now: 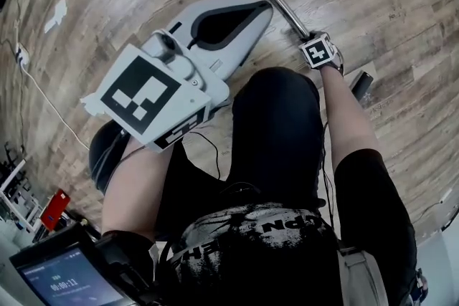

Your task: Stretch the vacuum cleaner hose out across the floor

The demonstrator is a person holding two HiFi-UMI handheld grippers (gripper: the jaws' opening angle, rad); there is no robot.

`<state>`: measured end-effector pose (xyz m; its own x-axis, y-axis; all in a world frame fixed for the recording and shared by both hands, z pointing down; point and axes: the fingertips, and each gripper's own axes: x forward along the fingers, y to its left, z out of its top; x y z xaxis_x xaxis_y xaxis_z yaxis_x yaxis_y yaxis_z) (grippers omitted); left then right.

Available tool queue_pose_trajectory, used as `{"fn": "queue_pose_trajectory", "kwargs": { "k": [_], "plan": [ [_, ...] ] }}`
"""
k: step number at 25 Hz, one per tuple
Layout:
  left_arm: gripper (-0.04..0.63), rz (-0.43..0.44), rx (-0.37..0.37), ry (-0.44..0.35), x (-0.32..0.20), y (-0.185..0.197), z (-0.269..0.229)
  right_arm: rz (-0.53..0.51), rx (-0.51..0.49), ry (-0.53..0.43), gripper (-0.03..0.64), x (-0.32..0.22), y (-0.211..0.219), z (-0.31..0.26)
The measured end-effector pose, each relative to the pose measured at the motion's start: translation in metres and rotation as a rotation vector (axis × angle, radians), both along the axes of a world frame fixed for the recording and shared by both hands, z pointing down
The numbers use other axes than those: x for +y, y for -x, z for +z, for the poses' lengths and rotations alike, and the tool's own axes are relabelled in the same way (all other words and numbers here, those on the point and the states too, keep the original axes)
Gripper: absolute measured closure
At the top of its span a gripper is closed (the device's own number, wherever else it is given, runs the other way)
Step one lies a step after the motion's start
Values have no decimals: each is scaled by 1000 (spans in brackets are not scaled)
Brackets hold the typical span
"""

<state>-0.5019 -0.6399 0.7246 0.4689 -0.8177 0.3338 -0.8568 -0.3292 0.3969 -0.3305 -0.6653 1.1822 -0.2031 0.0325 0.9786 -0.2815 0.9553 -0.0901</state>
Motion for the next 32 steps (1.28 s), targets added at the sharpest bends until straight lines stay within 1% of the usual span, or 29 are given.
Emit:
{"fn": "queue_pose_trajectory", "kwargs": {
  "k": [3,6,7,9,11,13,15,18,21,23,24,25,26,27,28,29,30,32],
  "plan": [
    [594,18,4,17,2,-2,3,11,22,5,434,5,-5,-2],
    [594,50,-24,5,21,-23,27,16,38,-13,439,10,-10,13],
    [594,61,-36,-2,27,-31,33,14,38,-23,439,10,-10,16],
    [594,87,-67,-10,35,-45,40,11,2,-34,439,8,-2,18],
    [594,98,-71,7,40,-51,47,11,-1,-5,439,15,-5,18],
    [594,80,-49,41,41,-48,59,4,52,27,439,18,-16,17],
    [594,52,-34,78,32,-36,77,3,100,22,439,6,-19,10],
    [594,10,-6,163,28,-22,110,16,140,19,439,-1,-24,-6],
    [594,-53,-21,243,24,-3,143,10,135,40,439,1,-19,-20],
    [594,-103,-20,293,12,9,172,7,88,69,439,5,-10,-29],
    [593,-128,3,319,6,12,187,8,58,86,439,8,-6,-34],
    [592,-146,42,344,1,13,201,7,47,93,439,9,-7,-39],
    [573,-158,92,369,-3,11,215,3,48,93,439,8,-10,-45],
    [519,-169,143,397,-6,7,228,-4,39,94,439,6,-12,-52],
    [499,-186,192,429,-7,4,241,-10,25,95,439,5,-12,-60],
    [466,-206,242,460,-7,1,252,-15,16,93,439,4,-13,-70],
    [440,-229,302,485,-5,-4,260,-21,16,88,440,4,-16,-79],
    [413,-279,449,512,-5,-16,271,-33,26,80,440,7,-22,-97]
  ]
}}
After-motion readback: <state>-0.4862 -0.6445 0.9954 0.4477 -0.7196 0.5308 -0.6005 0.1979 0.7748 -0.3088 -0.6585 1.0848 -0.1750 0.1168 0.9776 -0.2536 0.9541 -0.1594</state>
